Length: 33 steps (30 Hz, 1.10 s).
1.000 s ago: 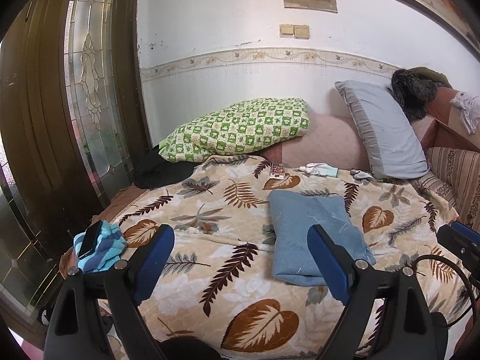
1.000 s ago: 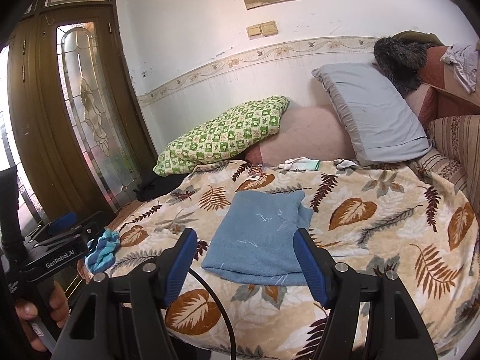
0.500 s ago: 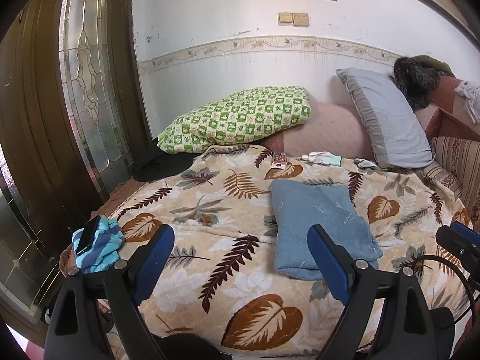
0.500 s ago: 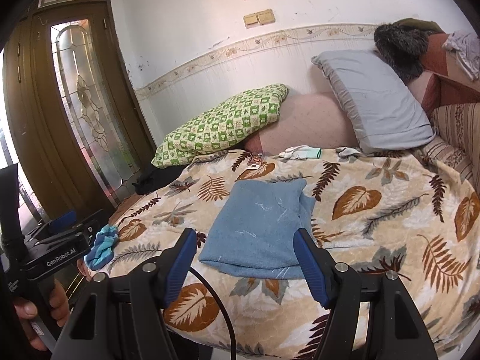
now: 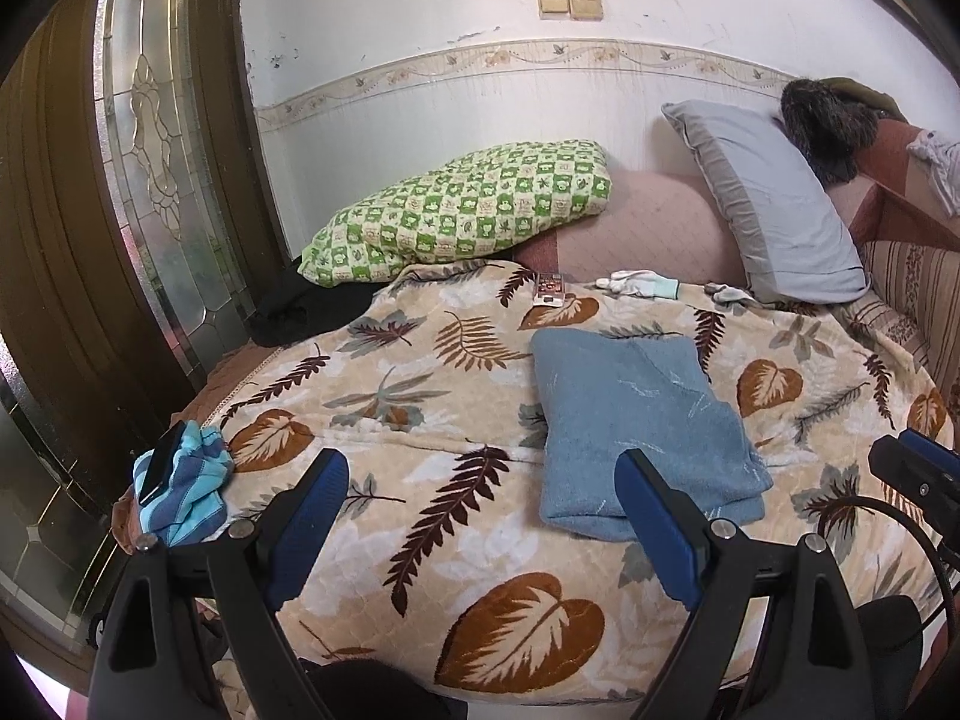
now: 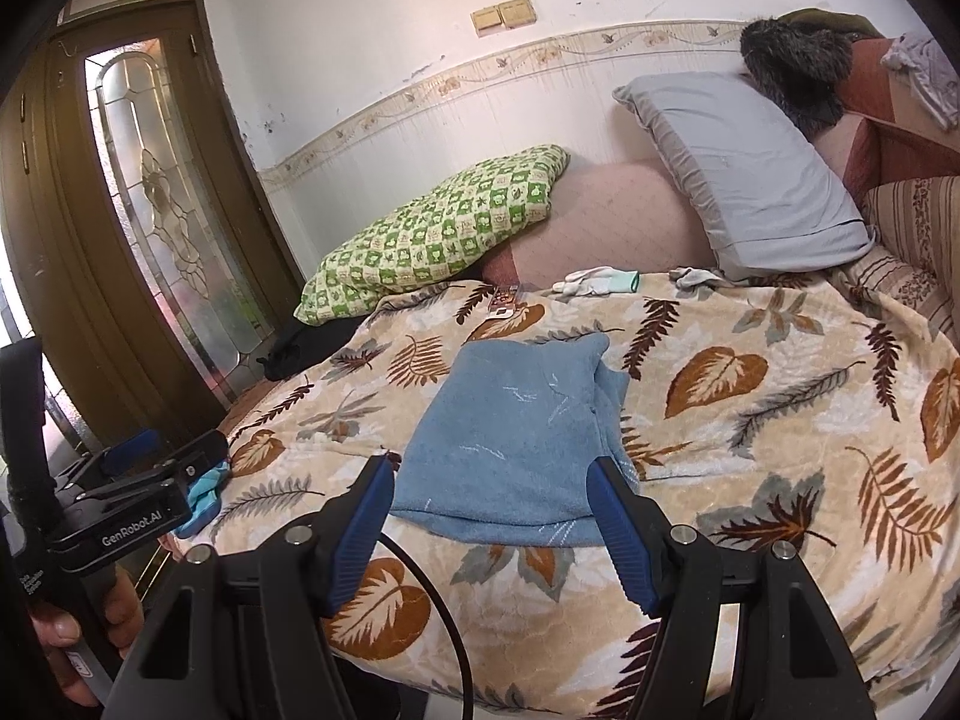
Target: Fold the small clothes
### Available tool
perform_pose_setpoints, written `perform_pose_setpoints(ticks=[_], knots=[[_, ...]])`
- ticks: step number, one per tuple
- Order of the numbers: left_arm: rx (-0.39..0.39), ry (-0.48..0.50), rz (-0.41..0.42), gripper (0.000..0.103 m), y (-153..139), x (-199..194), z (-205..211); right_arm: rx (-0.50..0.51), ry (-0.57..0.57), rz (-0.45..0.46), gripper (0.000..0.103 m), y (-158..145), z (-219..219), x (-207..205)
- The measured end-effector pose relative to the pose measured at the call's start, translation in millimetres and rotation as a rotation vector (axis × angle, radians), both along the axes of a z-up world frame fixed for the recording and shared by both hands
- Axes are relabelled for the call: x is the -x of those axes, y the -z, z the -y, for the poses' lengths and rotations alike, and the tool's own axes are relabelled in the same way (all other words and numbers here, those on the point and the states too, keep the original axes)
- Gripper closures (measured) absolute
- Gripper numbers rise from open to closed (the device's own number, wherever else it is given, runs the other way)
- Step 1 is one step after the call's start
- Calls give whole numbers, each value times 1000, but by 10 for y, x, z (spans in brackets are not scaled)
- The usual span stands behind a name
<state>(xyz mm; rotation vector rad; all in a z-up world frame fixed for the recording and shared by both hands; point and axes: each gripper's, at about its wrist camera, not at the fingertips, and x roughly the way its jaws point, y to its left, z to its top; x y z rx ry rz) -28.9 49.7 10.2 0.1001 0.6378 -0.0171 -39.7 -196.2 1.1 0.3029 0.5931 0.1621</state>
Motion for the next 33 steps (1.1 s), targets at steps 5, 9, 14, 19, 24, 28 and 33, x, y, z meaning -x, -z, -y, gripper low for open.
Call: perform_pose_setpoints(ticks=[5, 9, 14, 19, 24, 28, 33], knots=[[-1, 7, -10, 13, 18, -30, 17, -7, 3, -2, 33, 22, 9, -12], [3, 6, -13, 13, 29, -39, 17, -6, 2, -4, 33, 36, 0, -16], [2, 4, -14, 13, 26, -39, 22, -1, 0, -4, 33, 51, -48, -19], [6, 1, -13, 13, 36, -44, 8, 0, -1, -8, 33, 55, -77, -21], [10, -4, -12, 13, 55, -49, -21, 1, -9, -4, 33, 50, -81, -33], [8, 0, -15, 13, 57, -51, -24, 4, -15, -5, 33, 55, -91, -46], [7, -2, -14, 13, 66, -46, -28, 6, -21, -4, 33, 57, -96, -45]])
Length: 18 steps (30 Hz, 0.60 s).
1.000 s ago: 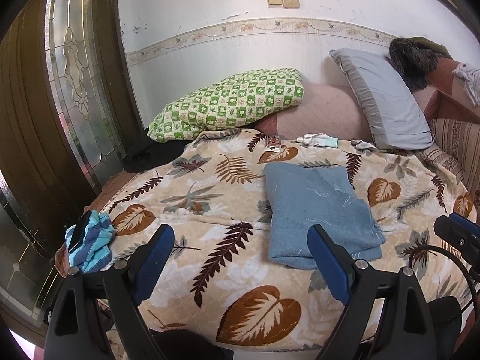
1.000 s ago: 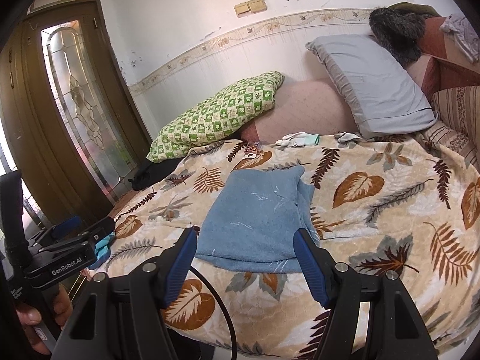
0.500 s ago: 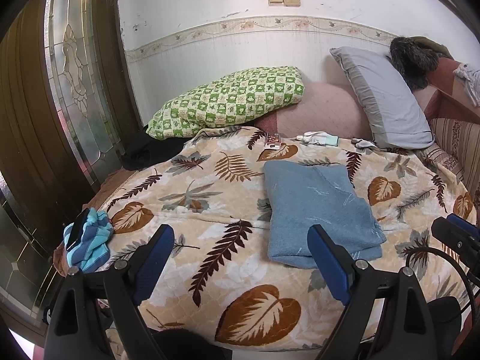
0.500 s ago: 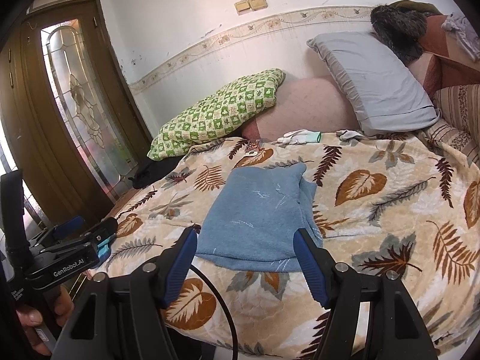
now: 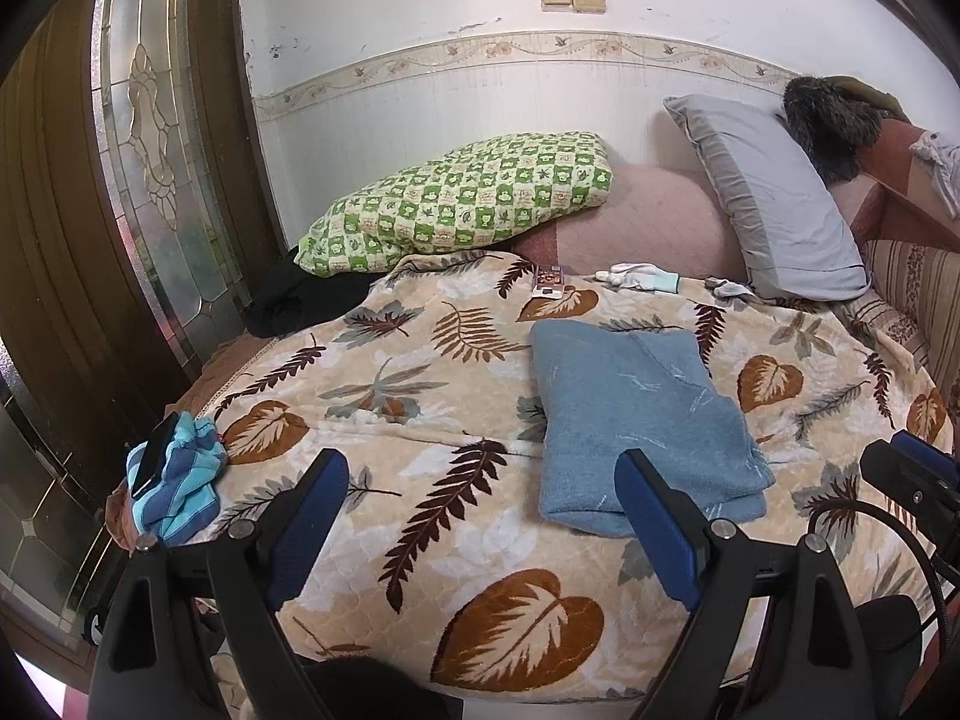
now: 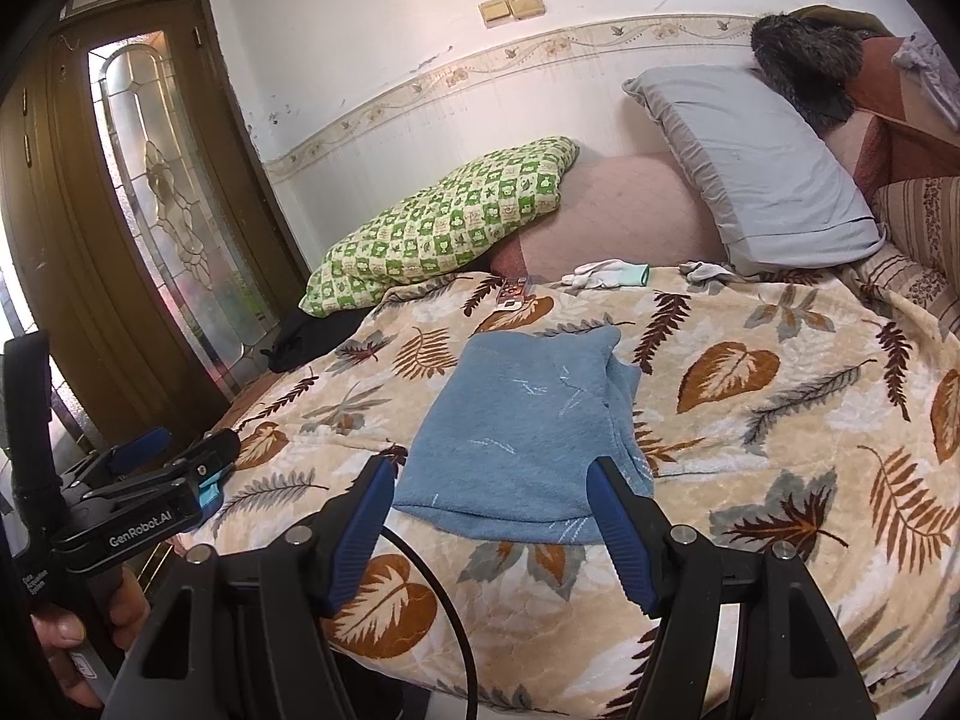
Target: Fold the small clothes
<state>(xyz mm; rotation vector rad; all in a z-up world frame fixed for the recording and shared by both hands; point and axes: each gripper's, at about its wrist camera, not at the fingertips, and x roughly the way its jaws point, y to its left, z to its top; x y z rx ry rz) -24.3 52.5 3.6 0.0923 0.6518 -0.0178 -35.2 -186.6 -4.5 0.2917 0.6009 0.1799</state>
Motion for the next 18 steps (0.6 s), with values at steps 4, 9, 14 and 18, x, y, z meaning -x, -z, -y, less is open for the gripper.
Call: perform_pose_setpoints(ticks=[4, 9, 14, 18], knots=[[0, 0, -2, 13, -1, 0, 0, -2, 2, -1, 33, -1, -8, 3], [-1, -1, -1, 13, 3, 10, -2, -3, 2, 2, 33, -4, -2, 4], [-1, -2, -3, 13, 3, 10, -2, -2, -1, -2, 33, -6, 8, 7], [0, -1, -3, 13, 2, 12, -4, -3, 0, -1, 33, -7, -4, 12]])
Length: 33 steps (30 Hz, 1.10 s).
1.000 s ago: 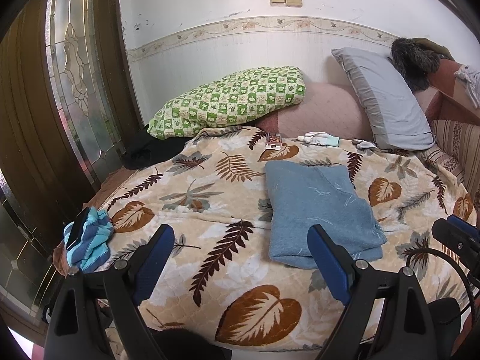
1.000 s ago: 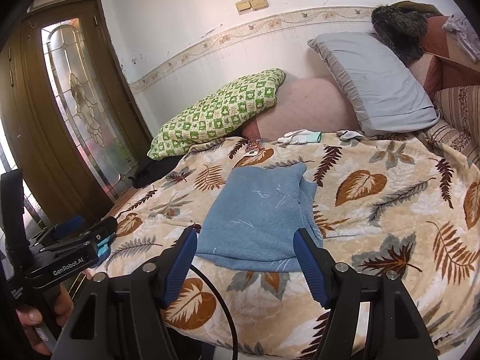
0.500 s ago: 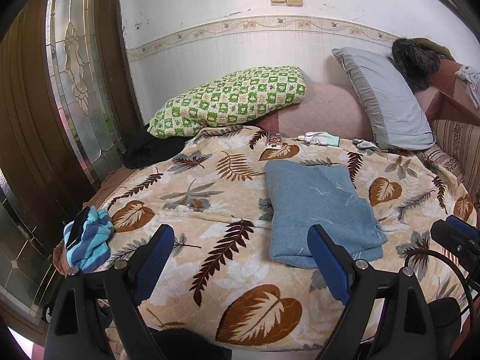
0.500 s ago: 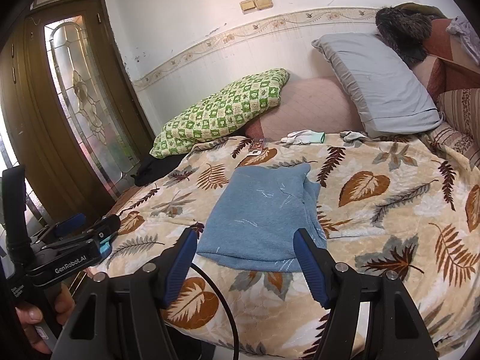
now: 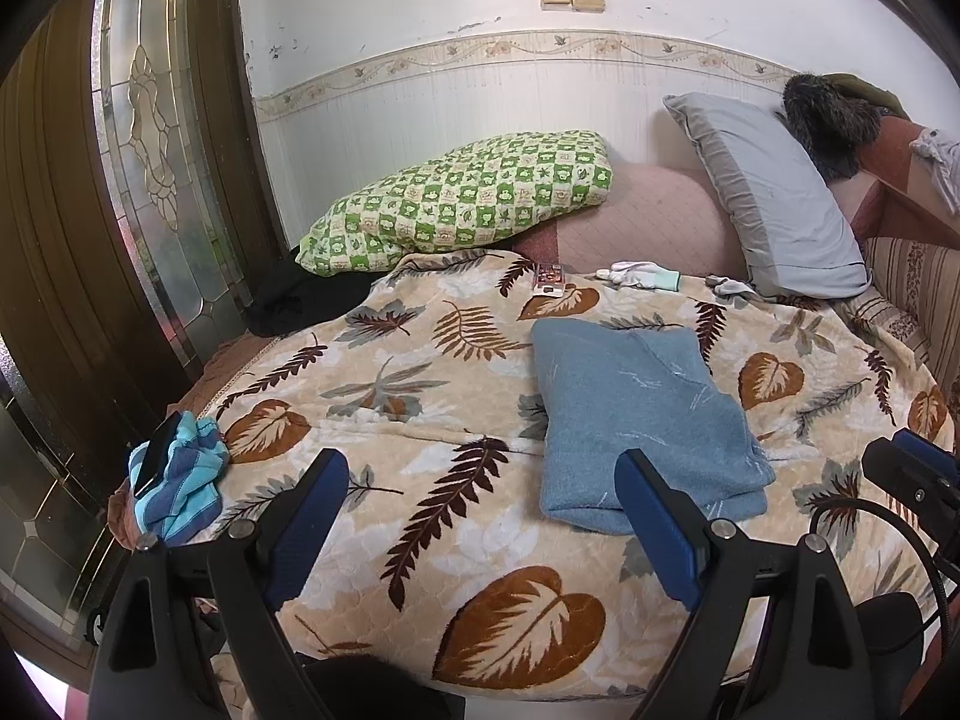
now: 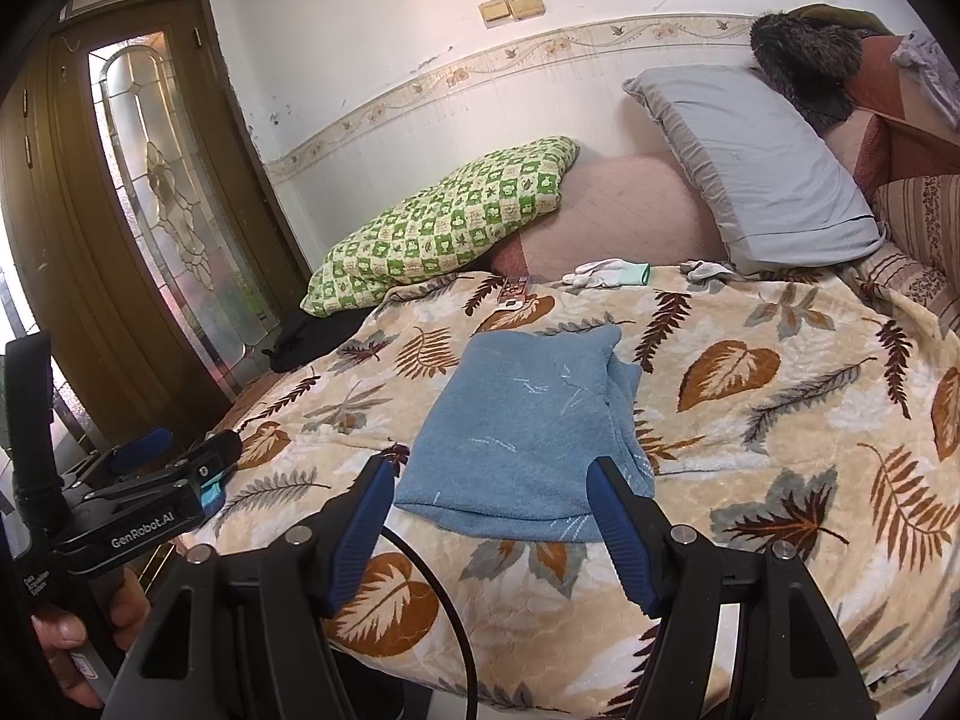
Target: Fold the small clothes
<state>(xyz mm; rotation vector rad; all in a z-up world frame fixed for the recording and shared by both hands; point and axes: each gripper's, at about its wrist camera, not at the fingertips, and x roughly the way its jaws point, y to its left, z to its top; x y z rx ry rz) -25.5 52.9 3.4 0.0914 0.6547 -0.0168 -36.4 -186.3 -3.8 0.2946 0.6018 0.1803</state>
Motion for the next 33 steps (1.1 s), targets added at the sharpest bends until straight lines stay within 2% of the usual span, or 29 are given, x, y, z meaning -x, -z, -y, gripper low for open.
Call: perform_pose_setpoints(ticks=[33], knots=[[10, -3, 33, 13, -144, 78, -51, 4, -12, 33, 33, -129, 71, 28]])
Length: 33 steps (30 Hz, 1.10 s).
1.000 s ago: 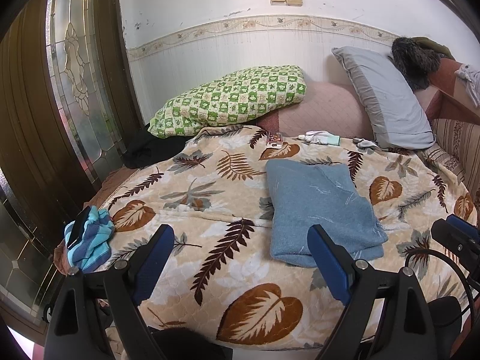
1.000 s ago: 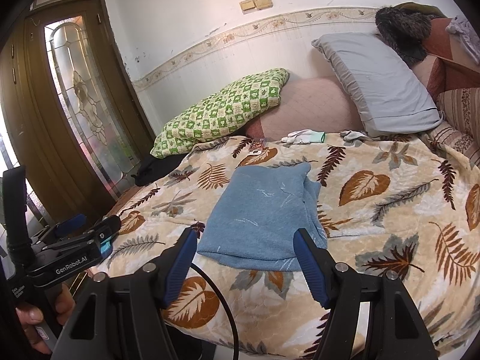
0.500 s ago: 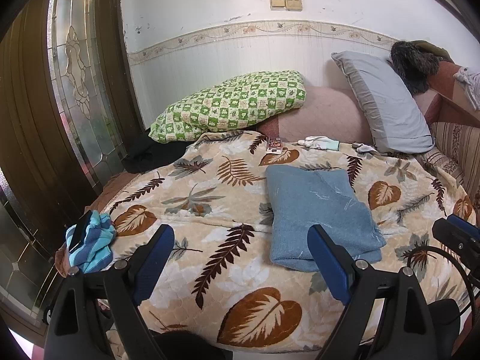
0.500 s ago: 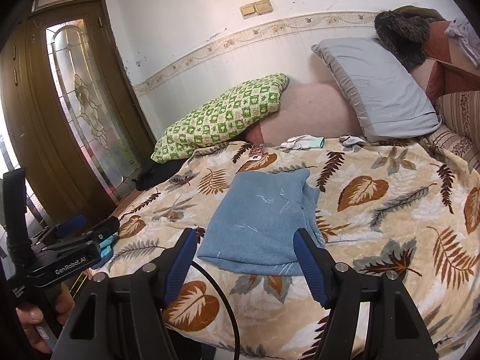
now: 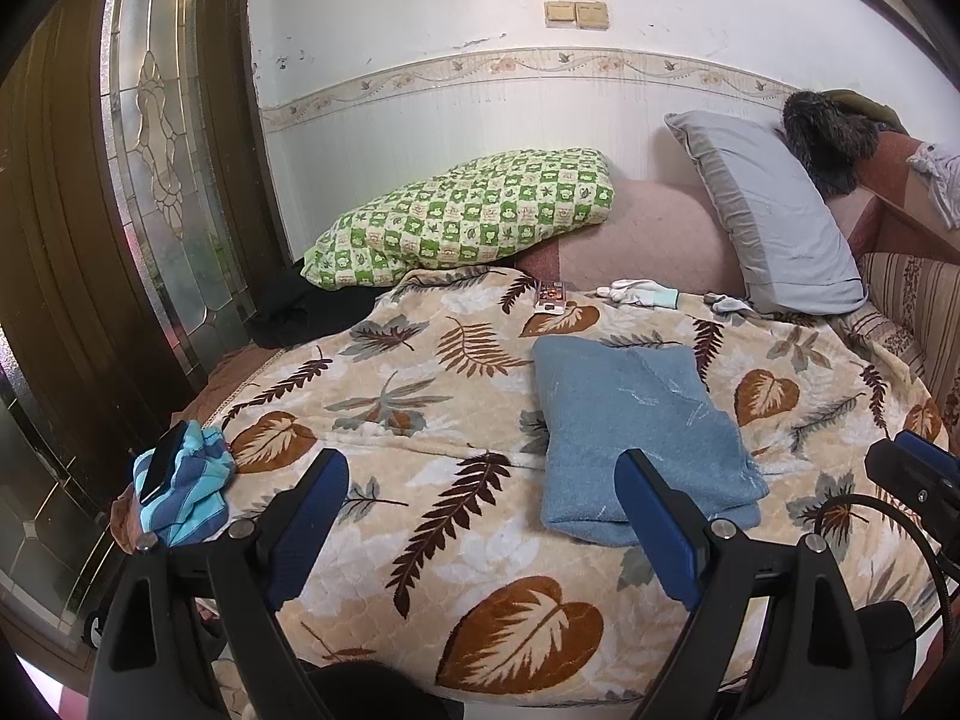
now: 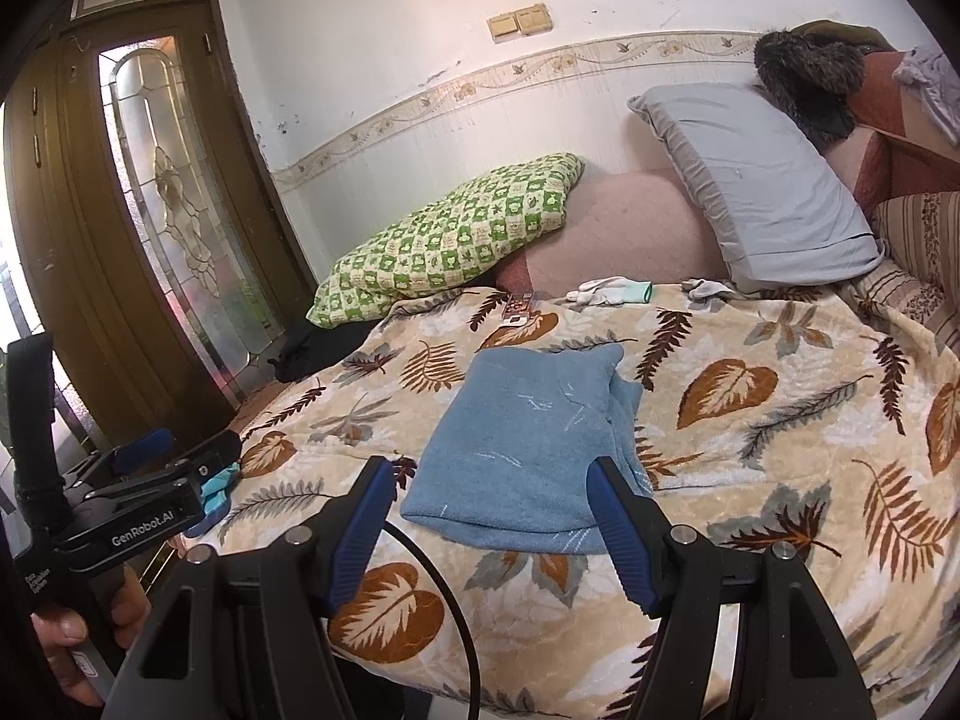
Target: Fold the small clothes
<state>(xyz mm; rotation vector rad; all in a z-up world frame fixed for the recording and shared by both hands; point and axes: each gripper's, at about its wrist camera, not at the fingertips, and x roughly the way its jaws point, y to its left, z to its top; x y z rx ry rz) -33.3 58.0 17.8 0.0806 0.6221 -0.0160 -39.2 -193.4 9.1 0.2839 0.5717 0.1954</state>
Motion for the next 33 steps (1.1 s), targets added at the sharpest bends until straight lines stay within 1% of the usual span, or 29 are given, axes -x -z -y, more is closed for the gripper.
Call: perform_pose_setpoints(ticks=[16, 22, 33], knots=[[6, -21, 4, 13, -51, 16, -72, 6, -7, 4, 33, -34, -42, 23], [20, -40, 20, 13, -113, 62, -116, 11, -23, 18, 33, -104, -86, 37], [34, -38, 65, 13, -281, 214, -180, 27, -31, 55, 33, -258, -136, 157]])
